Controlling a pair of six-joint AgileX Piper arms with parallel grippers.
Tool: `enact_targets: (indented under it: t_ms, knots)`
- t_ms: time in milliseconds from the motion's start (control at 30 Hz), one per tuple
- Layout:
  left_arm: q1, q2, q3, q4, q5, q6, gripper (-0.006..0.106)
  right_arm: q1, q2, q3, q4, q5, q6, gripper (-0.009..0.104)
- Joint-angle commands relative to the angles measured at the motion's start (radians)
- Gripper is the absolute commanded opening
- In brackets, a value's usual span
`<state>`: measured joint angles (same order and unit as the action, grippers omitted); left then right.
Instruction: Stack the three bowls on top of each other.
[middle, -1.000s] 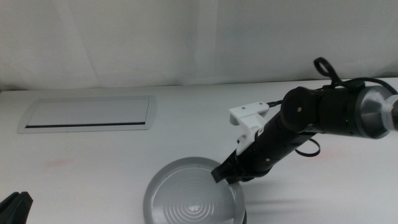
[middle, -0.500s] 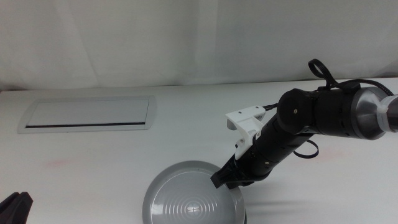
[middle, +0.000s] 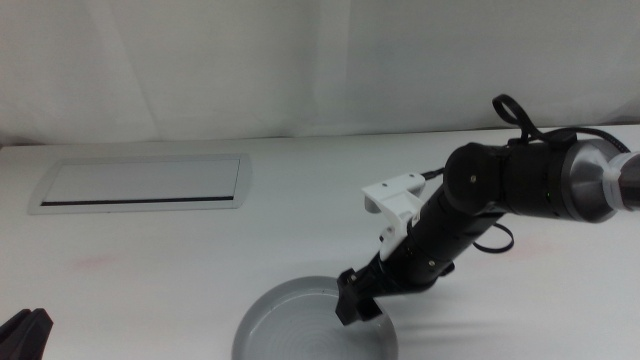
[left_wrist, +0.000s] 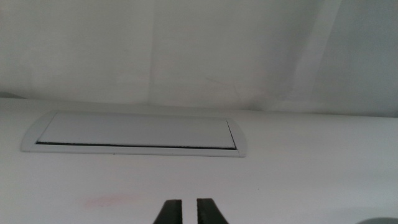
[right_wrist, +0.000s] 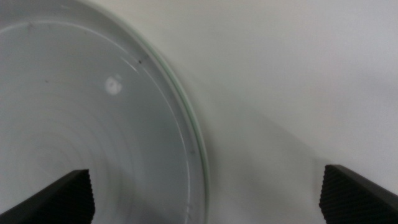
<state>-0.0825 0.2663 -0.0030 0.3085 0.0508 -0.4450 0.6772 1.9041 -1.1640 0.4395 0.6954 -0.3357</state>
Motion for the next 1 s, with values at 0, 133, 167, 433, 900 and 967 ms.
enact_targets:
  t_ms: [0,133,167,433,900,967]
  knots:
    - [0.001,-0.002,0.037,-0.003,-0.003,-0.004,0.01,0.002,-0.003,-0.033,-0.012,0.005,-0.011,0.103]
    - [0.001,-0.002,0.037,-0.003,-0.003,-0.004,0.01,0.0,-0.023,-0.089,-0.069,0.01,-0.007,0.103]
    - [0.001,-0.002,0.037,-0.003,-0.003,-0.004,0.01,0.0,-0.03,-0.107,-0.096,0.01,-0.004,0.103]
    - [0.001,-0.002,0.037,-0.003,-0.003,0.003,0.01,-0.226,-0.145,-0.191,-0.265,-0.072,0.148,0.103]
    - [0.001,-0.002,0.037,-0.003,-0.001,0.003,0.01,-0.8,-0.446,-0.14,-0.324,-0.071,0.069,0.072]
    - [0.001,-0.002,0.037,-0.003,-0.001,0.003,0.01,-0.823,-0.496,-0.107,-0.324,-0.071,0.046,0.05]
